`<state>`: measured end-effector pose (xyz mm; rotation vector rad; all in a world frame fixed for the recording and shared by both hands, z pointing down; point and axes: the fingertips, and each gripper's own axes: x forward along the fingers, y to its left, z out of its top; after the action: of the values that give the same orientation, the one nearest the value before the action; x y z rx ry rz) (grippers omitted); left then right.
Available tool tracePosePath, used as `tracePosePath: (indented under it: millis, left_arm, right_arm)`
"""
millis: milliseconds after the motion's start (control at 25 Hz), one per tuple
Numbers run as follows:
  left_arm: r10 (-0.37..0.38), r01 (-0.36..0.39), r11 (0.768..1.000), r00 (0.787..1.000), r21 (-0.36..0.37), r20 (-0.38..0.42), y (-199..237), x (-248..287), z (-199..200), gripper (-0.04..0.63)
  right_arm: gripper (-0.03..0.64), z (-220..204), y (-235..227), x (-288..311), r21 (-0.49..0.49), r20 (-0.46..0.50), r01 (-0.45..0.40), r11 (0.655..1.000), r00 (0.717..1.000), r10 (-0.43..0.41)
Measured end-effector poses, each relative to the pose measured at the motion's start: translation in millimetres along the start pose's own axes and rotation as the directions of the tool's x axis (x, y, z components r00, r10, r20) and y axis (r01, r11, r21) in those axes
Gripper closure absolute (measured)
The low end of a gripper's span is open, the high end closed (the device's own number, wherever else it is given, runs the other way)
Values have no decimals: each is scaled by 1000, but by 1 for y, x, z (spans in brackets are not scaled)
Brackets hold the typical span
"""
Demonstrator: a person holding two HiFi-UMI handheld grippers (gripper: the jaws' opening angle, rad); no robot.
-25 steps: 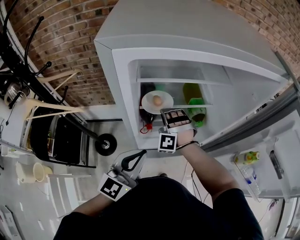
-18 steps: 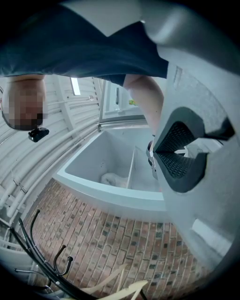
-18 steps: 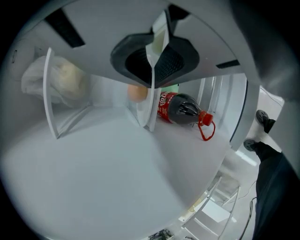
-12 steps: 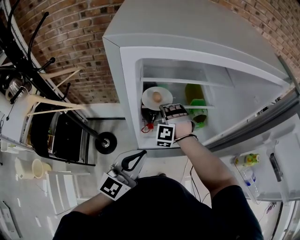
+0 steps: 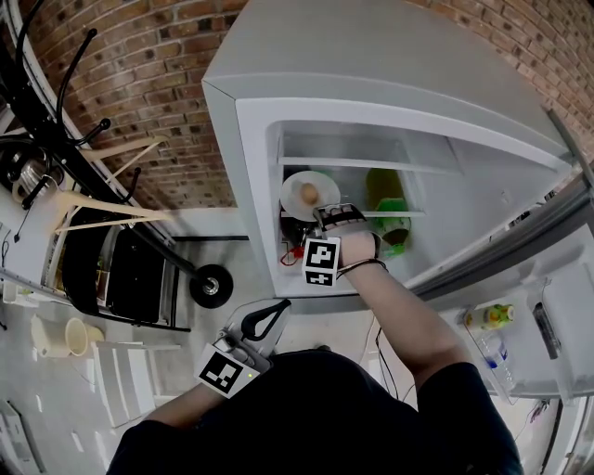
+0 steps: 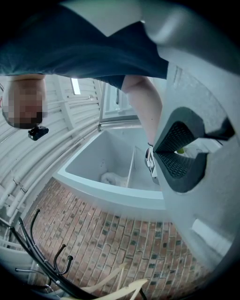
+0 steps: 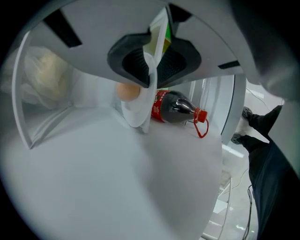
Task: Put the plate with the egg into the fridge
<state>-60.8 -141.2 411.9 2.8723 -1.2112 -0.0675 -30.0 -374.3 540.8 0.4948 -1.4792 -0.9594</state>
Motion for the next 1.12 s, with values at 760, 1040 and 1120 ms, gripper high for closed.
tracePosePath:
  millis: [760,1040,1120]
  left_arm:
    - [-34,34,999,999,2,-21,-4,4,-4,591]
    - [-47,47,999,999,2,-15,-4,7,-3,591]
    - [-52,52,999,999,0,-13,-4,9,-3,591]
  right_arm:
    - [489,4,-1,-31,99,65,127,987,989,-134]
    - [491,2,5,-83,273,129,114,955,980,-154]
    - [491,1,7,-99,346,159,92,934,975,-155]
